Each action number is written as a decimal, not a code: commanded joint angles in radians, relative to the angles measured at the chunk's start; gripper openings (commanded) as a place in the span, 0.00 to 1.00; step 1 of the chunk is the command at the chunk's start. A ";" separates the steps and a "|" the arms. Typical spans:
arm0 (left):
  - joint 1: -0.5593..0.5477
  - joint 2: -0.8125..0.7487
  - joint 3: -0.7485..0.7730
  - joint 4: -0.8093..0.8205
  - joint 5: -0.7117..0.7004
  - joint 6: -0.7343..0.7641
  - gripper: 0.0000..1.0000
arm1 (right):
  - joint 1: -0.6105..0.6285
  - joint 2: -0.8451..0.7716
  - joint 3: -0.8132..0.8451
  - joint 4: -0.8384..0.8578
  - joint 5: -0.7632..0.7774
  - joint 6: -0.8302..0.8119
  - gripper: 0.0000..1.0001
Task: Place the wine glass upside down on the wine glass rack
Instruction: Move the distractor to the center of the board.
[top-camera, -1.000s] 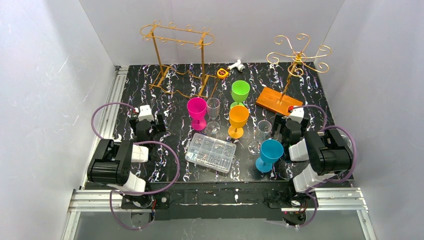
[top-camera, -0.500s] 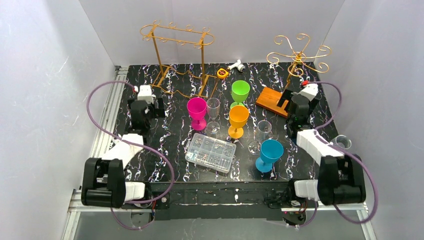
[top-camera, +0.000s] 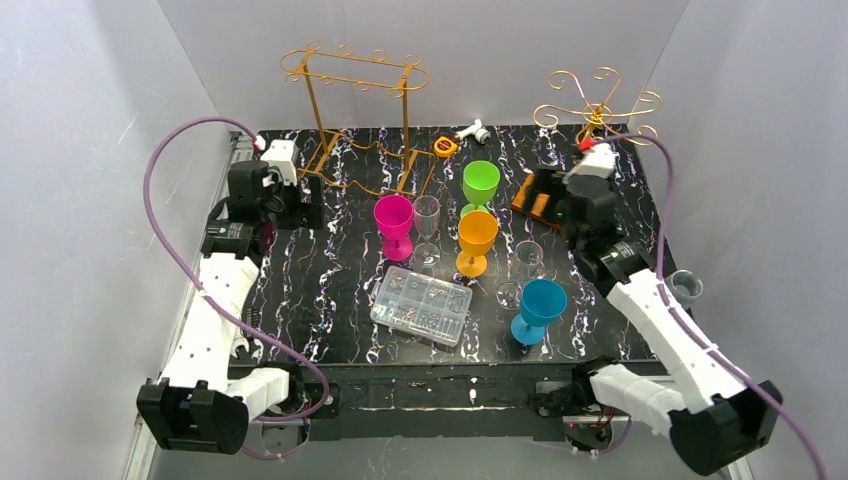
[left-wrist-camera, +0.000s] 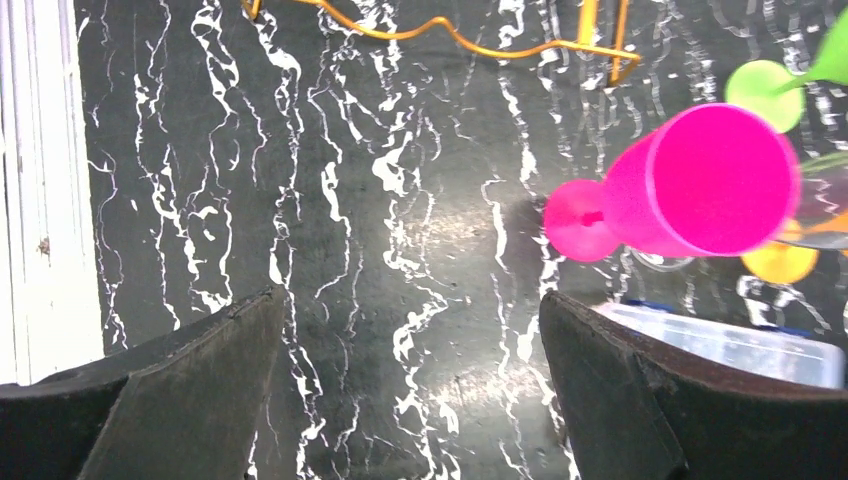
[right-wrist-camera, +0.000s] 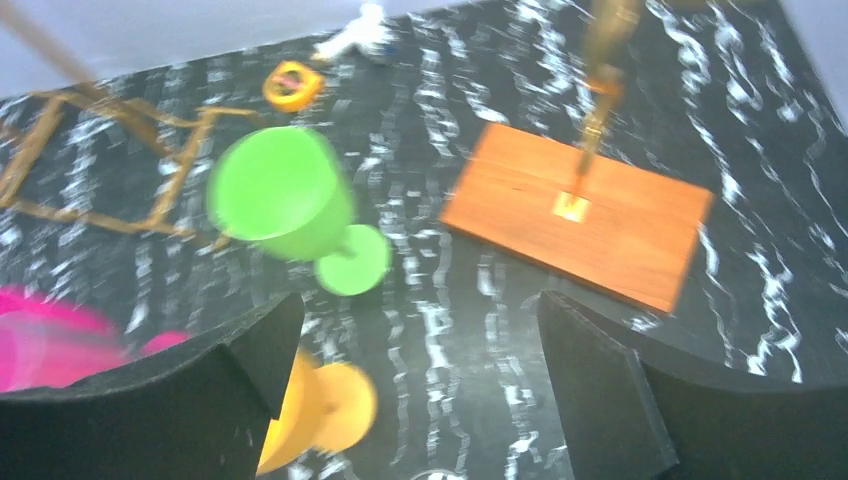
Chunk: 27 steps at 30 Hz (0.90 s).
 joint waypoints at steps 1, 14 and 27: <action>0.009 -0.038 0.128 -0.277 0.096 -0.054 0.99 | 0.335 0.018 0.209 -0.196 0.312 -0.052 0.98; 0.011 -0.046 0.248 -0.445 0.042 -0.041 0.99 | 1.058 0.294 0.373 -0.590 0.669 0.310 0.82; 0.011 -0.041 0.263 -0.485 0.041 -0.014 0.99 | 1.034 0.358 0.004 -0.396 0.467 0.419 0.55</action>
